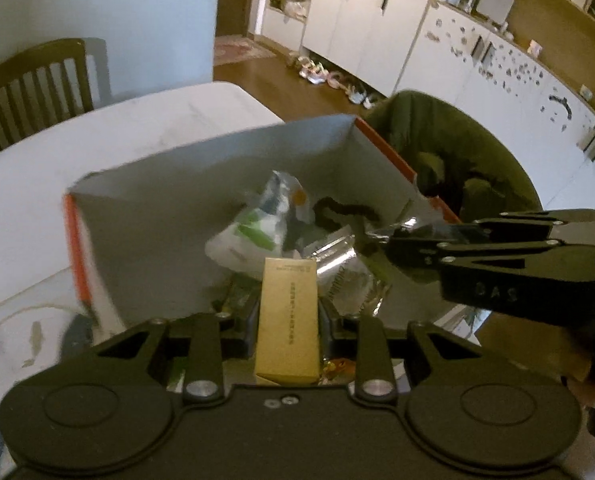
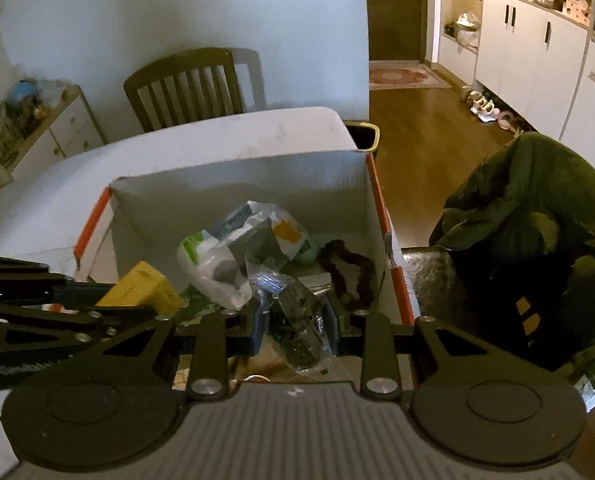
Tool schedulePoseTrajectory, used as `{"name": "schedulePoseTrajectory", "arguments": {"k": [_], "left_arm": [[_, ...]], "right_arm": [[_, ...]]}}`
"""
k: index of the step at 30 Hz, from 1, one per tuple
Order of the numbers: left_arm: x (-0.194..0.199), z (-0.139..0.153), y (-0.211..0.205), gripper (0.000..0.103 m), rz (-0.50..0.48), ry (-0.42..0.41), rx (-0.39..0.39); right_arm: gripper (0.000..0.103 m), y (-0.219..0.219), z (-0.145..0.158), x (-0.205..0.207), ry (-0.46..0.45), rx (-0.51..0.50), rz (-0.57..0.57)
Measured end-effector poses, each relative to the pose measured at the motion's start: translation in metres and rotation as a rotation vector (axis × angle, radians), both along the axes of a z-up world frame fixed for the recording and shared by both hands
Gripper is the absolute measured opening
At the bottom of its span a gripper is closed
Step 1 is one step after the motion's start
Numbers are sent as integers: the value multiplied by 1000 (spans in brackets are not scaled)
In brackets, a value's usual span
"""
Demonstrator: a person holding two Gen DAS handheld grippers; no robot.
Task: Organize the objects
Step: 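Carry the yellow box and black bagged item into the red shoebox, then open both grippers to release the yellow box and black item inside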
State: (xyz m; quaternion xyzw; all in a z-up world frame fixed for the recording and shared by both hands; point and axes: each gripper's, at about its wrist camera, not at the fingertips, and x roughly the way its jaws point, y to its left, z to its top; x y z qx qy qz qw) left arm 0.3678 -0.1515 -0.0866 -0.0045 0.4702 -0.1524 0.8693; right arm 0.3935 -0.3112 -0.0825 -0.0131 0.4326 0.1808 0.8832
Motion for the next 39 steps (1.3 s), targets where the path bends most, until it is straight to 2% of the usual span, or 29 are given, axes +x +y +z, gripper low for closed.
{"name": "schedulePoseTrajectory", "arguments": {"k": [13, 26, 35, 39], "left_arm": [[20, -31, -16, 28, -16, 68, 23], [26, -40, -16, 30, -18, 114, 10], [19, -39, -16, 37, -6, 106, 4], [10, -33, -12, 44, -4, 82, 0]], "right_arm": [[30, 0, -32, 12, 63, -12, 29], [30, 0, -35, 10, 70, 3, 60], [31, -6, -31, 4, 86, 32, 70], [38, -11, -25, 1, 79, 55, 60]]}}
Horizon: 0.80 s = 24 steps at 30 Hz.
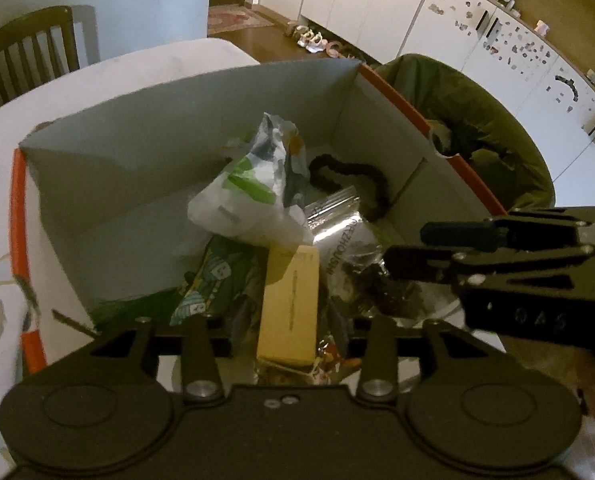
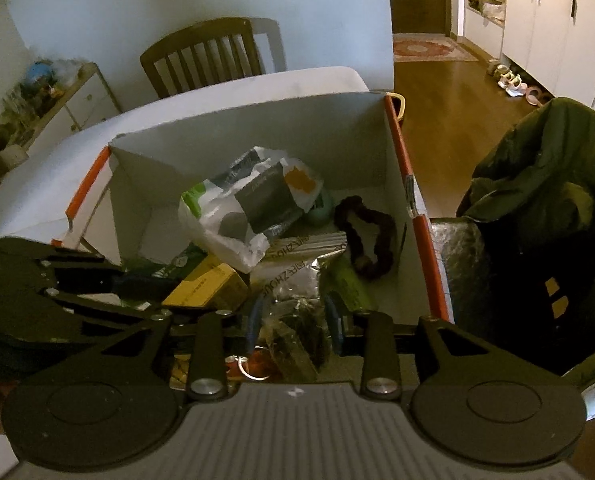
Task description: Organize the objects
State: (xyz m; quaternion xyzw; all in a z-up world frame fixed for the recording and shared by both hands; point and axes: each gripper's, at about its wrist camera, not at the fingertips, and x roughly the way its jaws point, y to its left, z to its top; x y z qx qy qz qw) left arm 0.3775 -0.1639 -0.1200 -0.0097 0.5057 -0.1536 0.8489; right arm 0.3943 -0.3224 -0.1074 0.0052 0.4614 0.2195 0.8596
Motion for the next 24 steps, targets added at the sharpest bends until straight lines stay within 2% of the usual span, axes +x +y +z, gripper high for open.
{"name": "schedulePoseTrajectory", "arguments": {"k": [4, 11, 13, 20, 22, 24], "left_arm": [[-10, 12, 6, 48, 16, -33, -28], [-33, 42, 17, 53, 48, -124, -35], [-41, 51, 22, 54, 50, -146, -44], [-69, 83, 46, 60, 63, -220, -59], [-78, 89, 55, 61, 65, -240, -58], [-85, 94, 61, 63, 65, -254, -59]], "right_arm": [[38, -3, 11, -5, -19, 16, -6], [39, -6, 35, -23, -67, 47, -13], [45, -6, 42, -30, -81, 62, -18], [45, 2, 63, -59, -128, 94, -10], [50, 5, 68, -68, -143, 99, -15], [51, 8, 74, -77, -159, 108, -19]]}}
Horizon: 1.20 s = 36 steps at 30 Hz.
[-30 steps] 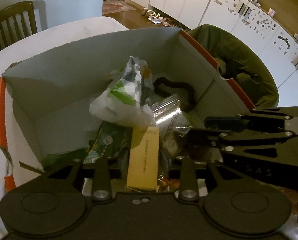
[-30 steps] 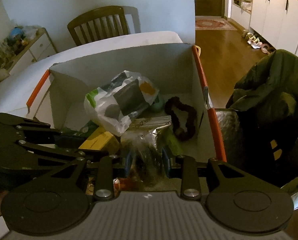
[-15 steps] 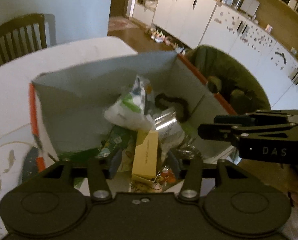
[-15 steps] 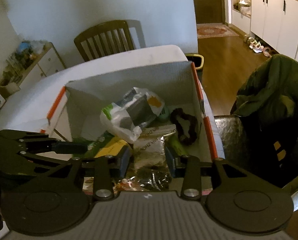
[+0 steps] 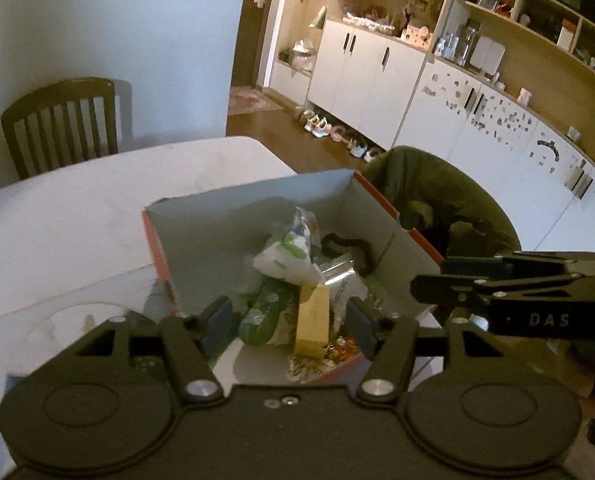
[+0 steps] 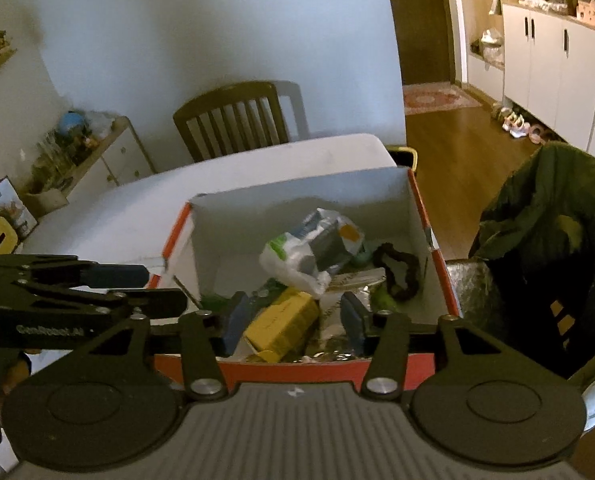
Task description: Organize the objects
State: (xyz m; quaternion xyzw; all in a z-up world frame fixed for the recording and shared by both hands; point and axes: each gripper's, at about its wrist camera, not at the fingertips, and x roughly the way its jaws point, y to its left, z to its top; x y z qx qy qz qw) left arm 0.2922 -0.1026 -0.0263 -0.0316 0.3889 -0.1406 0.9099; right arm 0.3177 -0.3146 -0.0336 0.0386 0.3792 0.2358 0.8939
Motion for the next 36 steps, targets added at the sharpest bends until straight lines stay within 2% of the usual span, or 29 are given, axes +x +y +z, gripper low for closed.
{"name": "schedulePoseTrajectory", "arguments": {"k": [7, 17, 22, 29, 36], "left_arm": [[-23, 13, 20, 66, -11, -38, -8], [-55, 26, 40, 80, -52, -105, 4], [-66, 25, 48, 86, -65, -128, 15], [-78, 24, 59, 101, -88, -140, -4], [-89, 24, 66, 103, -104, -164, -5]], "right_arm": [[55, 12, 13, -30, -34, 17, -21], [69, 30, 26, -71, -99, 36, -57], [83, 34, 31, -89, -135, 60, -76], [90, 44, 32, -110, -163, 56, -105], [95, 51, 33, -127, -194, 53, -143]]}}
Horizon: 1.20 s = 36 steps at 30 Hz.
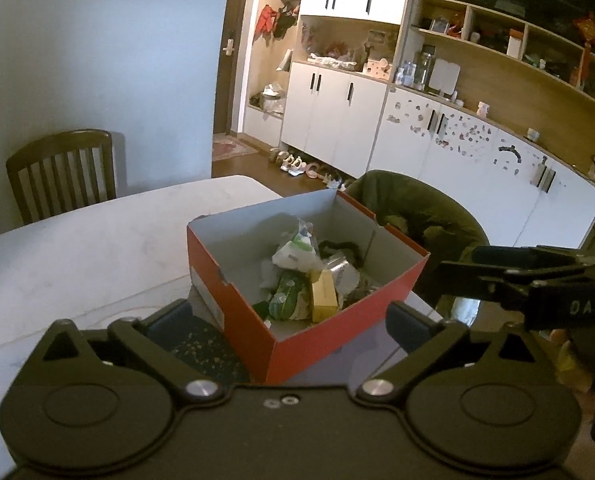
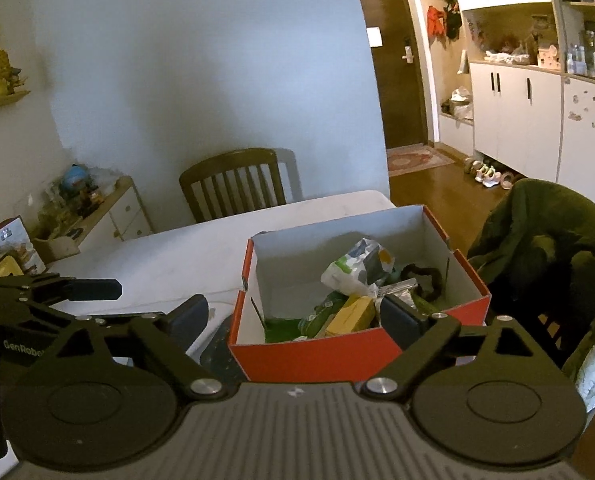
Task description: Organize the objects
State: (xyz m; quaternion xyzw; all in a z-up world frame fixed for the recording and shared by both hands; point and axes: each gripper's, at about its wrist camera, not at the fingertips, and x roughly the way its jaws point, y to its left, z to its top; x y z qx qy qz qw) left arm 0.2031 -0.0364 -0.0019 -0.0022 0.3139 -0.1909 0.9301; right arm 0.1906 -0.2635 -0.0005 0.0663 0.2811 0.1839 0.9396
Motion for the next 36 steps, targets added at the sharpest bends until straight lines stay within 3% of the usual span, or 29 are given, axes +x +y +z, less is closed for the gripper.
{"name": "schedulePoseTrajectory", "arguments": {"k": [21, 36], "left_arm": [[-15, 3, 17, 103, -17, -41, -11], [-16, -1, 49, 103, 16, -32, -23]], "right_arm": [[100, 17, -2, -24, -7, -1, -41], [100, 43, -5, -21, 8, -4, -1]]}}
